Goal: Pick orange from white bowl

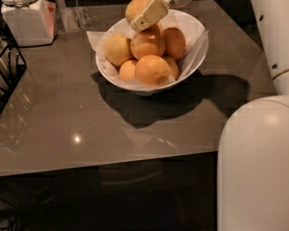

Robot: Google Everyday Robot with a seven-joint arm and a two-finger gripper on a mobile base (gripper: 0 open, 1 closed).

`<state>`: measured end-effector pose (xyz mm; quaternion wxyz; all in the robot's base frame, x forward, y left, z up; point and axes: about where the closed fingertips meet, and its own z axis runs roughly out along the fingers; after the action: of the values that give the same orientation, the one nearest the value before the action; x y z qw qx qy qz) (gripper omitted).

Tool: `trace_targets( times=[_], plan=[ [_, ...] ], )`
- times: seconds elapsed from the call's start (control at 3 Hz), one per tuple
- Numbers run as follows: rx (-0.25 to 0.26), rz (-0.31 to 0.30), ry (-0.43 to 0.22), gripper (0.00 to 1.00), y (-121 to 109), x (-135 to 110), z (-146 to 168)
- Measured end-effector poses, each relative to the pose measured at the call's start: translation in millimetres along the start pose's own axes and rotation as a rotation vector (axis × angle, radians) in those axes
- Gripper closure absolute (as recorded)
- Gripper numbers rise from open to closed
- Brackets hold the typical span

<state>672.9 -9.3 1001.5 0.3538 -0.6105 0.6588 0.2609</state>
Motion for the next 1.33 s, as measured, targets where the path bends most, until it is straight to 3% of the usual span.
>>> trace_targets(
  times=[1.33],
  plan=[
    [0.0, 0.003, -0.023, 1.0, 3.4, -4.5, -8.1]
  ],
)
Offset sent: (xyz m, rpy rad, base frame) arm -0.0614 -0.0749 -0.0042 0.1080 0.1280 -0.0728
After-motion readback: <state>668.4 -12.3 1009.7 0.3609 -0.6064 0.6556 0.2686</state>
